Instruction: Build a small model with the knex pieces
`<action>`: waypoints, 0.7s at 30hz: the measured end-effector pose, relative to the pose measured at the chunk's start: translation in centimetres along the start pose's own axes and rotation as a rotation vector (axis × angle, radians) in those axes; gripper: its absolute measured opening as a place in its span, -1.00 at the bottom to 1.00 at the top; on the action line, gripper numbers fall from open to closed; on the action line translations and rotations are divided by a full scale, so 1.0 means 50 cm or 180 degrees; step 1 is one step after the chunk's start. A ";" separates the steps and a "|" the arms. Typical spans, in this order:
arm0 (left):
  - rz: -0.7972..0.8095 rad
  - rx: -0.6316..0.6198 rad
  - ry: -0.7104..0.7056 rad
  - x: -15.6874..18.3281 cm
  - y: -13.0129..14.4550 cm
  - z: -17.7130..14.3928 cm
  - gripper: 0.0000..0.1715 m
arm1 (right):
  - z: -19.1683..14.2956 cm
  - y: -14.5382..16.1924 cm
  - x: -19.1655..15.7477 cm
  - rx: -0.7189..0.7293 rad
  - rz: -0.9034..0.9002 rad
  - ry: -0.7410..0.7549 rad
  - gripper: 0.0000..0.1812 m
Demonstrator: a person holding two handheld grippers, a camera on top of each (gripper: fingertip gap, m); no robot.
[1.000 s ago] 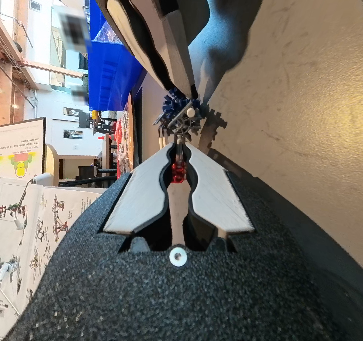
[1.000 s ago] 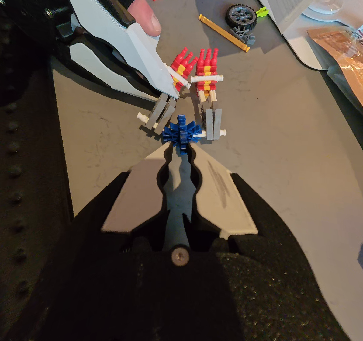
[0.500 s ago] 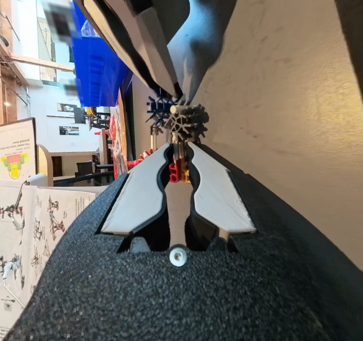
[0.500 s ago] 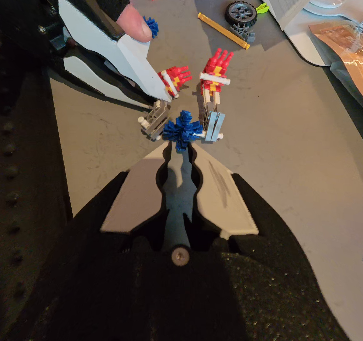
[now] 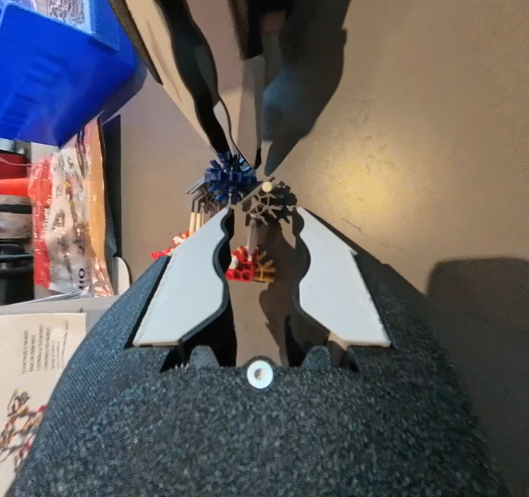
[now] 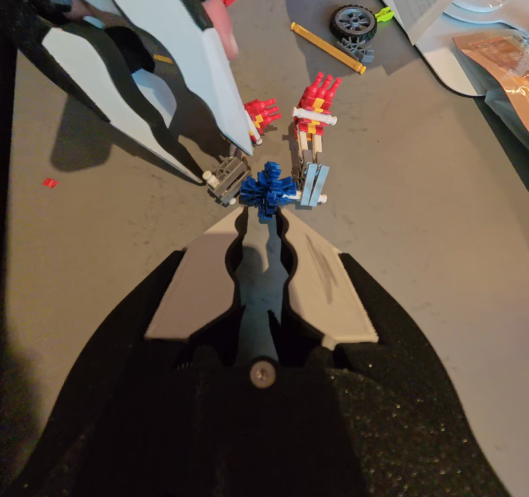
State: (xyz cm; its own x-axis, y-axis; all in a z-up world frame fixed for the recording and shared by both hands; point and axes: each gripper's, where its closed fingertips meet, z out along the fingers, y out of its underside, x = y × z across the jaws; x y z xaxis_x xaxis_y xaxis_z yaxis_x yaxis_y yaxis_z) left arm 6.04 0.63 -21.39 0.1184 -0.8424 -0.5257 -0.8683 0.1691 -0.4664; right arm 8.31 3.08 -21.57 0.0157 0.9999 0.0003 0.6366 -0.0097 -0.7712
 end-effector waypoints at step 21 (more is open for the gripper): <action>-0.0107 0.0049 -0.0396 -0.025 0.013 0.011 -0.70 | -0.006 -0.010 -0.005 0.0121 -0.0038 0.0013 -0.77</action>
State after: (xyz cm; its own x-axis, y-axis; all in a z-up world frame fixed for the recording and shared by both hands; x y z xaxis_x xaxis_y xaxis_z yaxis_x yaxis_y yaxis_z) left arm 5.61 2.08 -21.42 0.2071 -0.7779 -0.5933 -0.8554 0.1504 -0.4957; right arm 8.21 2.85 -20.99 0.0115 0.9999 0.0121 0.6069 0.0026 -0.7947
